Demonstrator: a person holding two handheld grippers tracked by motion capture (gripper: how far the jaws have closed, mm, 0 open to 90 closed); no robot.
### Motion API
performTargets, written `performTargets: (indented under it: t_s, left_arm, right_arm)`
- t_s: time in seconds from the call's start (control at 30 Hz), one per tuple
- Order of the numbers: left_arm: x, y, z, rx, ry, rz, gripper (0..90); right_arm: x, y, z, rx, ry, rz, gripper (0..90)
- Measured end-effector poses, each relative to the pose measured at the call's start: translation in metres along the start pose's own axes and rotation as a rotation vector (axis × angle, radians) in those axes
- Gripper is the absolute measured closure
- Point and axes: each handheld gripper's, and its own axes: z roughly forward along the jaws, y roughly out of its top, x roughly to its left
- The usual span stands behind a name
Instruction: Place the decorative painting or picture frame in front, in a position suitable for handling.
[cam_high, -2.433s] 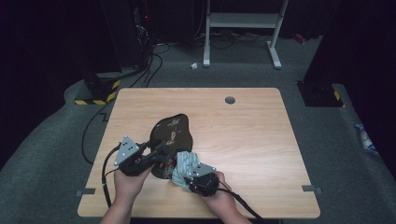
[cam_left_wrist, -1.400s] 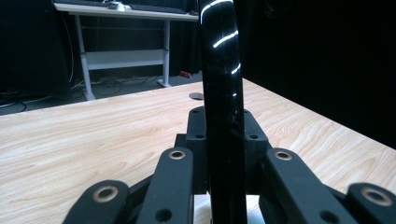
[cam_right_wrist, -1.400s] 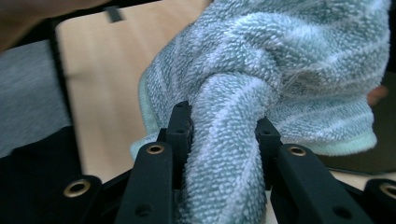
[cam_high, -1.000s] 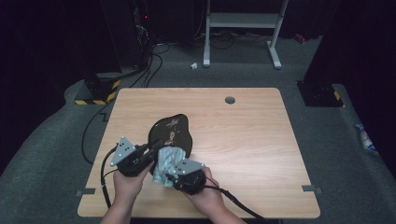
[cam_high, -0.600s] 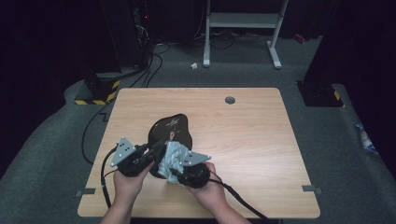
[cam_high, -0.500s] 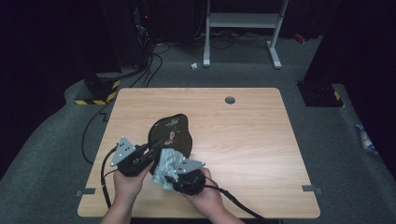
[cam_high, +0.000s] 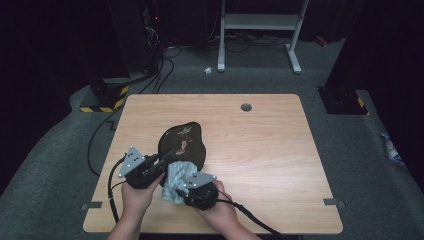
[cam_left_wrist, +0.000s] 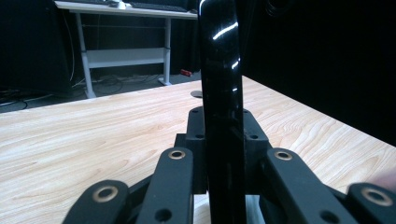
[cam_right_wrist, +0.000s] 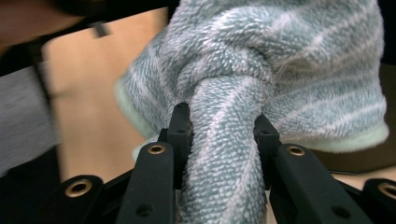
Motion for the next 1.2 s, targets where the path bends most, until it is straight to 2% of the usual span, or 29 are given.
performTargets:
  t_s: [0.1, 0.2, 0.27, 0.33, 0.5, 0.6, 0.7, 0.77, 0.87, 0.97, 1.0, 1.03, 1.2]
  left_arm:
    - [0.0, 0.0, 0.0, -0.001, 0.002, 0.001, 78.7]
    - [0.0, -0.001, 0.0, -0.003, 0.001, 0.005, 78.6]
    - [0.001, -0.001, 0.0, -0.004, 0.0, 0.003, 78.6]
    - [0.001, -0.001, 0.0, -0.006, -0.001, 0.003, 78.7]
    - [0.001, -0.002, 0.0, -0.005, -0.003, -0.006, 78.8]
    - [0.002, -0.002, 0.0, -0.004, -0.004, -0.007, 78.9]
    - [0.002, -0.002, 0.0, -0.003, -0.006, -0.009, 79.0]
    - [0.002, -0.001, 0.0, -0.001, -0.006, -0.008, 79.0]
    - [0.002, -0.001, 0.0, -0.001, -0.005, -0.008, 79.0]
    - [0.002, -0.002, 0.0, -0.002, 0.002, -0.006, 78.9]
    - [0.002, -0.002, 0.0, -0.002, 0.002, -0.005, 78.8]
    - [0.002, -0.002, 0.0, -0.001, 0.002, -0.005, 78.8]
    - [0.002, -0.002, 0.0, 0.001, 0.001, -0.004, 78.8]
  right_arm:
    - [-0.025, -0.001, -0.002, -0.006, -0.068, 0.051, 68.4]
    - [-0.046, -0.004, -0.002, 0.005, -0.088, 0.105, 68.7]
    - [-0.05, -0.006, 0.0, 0.016, -0.089, 0.119, 68.8]
    - [-0.043, -0.01, 0.003, 0.035, -0.078, 0.101, 68.8]
    - [-0.015, -0.019, 0.014, 0.084, 0.0, 0.045, 68.8]
    - [-0.002, -0.025, 0.019, 0.111, 0.027, 0.012, 68.8]
    - [0.003, -0.029, 0.022, 0.13, 0.036, -0.01, 68.7]
    - [-0.002, -0.029, 0.022, 0.134, 0.037, 0.001, 68.7]
    - [-0.015, -0.029, 0.022, 0.143, 0.003, 0.023, 68.6]
    - [-0.033, -0.03, 0.022, 0.149, -0.041, 0.041, 68.6]
    - [-0.045, -0.029, 0.021, 0.15, -0.075, 0.063, 68.6]
    - [-0.045, -0.029, 0.021, 0.15, -0.075, 0.063, 68.6]
    - [-0.074, -0.03, 0.017, 0.145, -0.162, 0.133, 68.6]
